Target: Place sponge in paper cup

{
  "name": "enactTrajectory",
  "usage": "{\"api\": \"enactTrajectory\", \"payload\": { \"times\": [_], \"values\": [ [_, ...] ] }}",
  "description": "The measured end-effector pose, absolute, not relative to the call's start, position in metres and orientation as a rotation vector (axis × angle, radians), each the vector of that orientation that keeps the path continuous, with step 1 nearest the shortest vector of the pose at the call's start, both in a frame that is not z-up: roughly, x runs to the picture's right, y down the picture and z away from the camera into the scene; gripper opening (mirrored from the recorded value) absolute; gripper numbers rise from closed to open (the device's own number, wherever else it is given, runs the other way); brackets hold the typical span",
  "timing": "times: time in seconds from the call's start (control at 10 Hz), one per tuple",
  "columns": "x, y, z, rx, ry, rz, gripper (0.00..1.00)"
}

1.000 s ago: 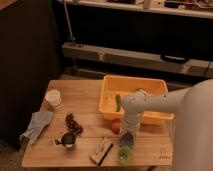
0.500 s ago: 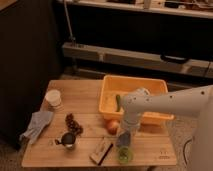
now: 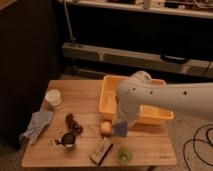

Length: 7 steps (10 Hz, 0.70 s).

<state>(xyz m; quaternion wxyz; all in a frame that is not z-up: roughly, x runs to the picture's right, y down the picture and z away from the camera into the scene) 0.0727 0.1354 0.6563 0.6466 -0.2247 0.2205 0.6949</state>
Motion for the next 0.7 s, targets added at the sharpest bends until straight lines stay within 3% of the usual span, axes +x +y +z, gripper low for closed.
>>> {"api": "enactTrajectory", "payload": {
  "times": [0.7],
  "values": [
    [-0.039, 0.004, 0.628, -0.409, 0.368, 1.305, 0.00]
  ]
}}
